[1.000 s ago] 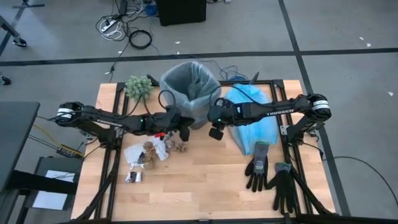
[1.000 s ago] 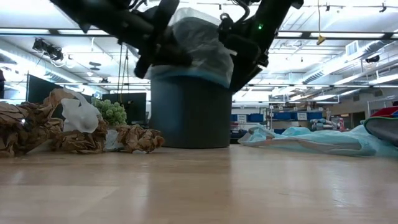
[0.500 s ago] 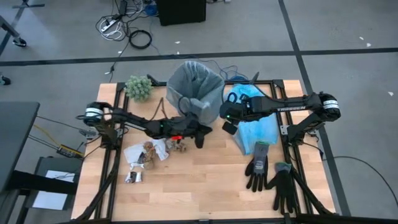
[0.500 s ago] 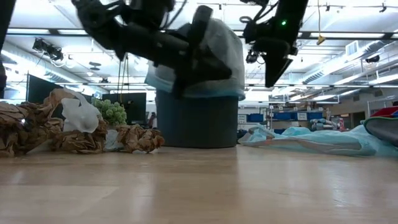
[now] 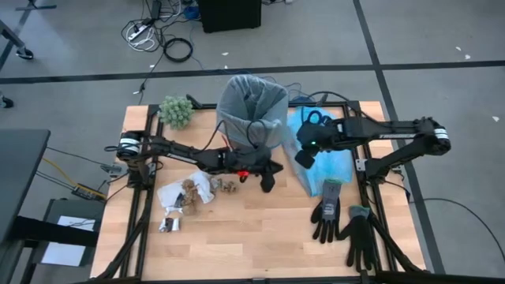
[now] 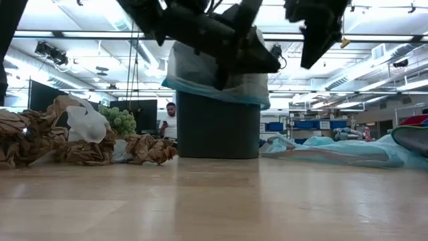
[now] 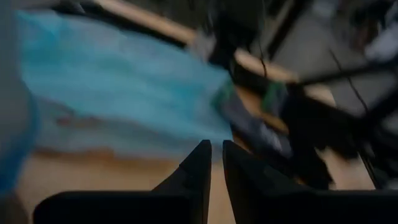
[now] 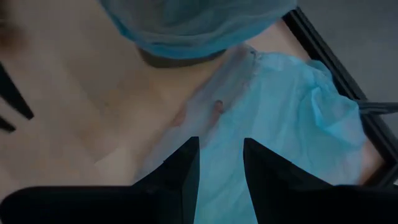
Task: Place trash/remove bag and relplace
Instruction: Move the trash bin to top of the table, then put the brown napkin into the trash bin, then put the white paper into the trash bin
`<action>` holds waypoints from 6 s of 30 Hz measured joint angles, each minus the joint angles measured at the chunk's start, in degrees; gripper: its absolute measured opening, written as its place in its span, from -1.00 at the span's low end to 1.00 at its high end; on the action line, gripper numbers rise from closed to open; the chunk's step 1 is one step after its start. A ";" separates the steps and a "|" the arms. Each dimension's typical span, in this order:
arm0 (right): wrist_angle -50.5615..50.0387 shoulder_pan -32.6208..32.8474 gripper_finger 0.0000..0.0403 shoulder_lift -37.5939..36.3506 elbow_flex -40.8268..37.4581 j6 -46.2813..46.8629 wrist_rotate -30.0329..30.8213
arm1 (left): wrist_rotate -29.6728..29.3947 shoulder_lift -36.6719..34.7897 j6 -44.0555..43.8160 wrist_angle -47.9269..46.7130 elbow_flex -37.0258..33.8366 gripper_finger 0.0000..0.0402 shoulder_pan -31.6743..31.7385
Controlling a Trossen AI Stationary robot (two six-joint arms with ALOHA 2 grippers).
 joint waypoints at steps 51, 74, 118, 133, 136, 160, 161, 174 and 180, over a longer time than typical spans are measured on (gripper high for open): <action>42.02 7.18 -0.34 49.68 20.93 -29.75 -17.87 | -17.88 -48.58 -22.73 -71.98 -16.39 -0.75 -20.96; 40.81 3.46 -0.95 54.63 21.62 -25.03 -22.13 | -17.41 -51.57 -24.35 -52.25 -28.47 -0.75 -22.88; 37.96 -7.00 -1.00 19.02 21.51 -25.85 0.07 | -25.53 -51.51 -16.45 -32.89 -28.44 -0.75 -22.75; 32.82 -11.84 -0.61 19.02 21.51 -16.76 -3.91 | -25.39 -51.52 -16.75 -32.01 -28.44 -0.75 -22.75; 32.70 -11.86 -0.40 19.02 21.51 -16.72 -3.73 | -25.39 -51.50 -16.55 -32.03 -28.44 -0.75 -22.75; 46.70 4.76 -0.18 19.02 21.51 -33.97 -15.53 | -24.21 -51.51 -14.96 -35.47 -28.42 -0.75 -22.75; 46.63 5.22 -0.18 19.15 21.51 -33.97 -15.55 | -23.75 -51.51 -15.16 -35.52 -28.31 -0.75 -22.75; 51.49 7.64 -0.18 30.59 21.51 -28.65 -18.49 | -20.65 -51.96 -15.02 -37.38 -20.01 -0.75 -22.75; 51.42 7.66 -0.18 36.49 21.50 -26.91 -20.80 | -17.78 -51.99 -11.76 -45.35 -15.14 -0.75 -23.33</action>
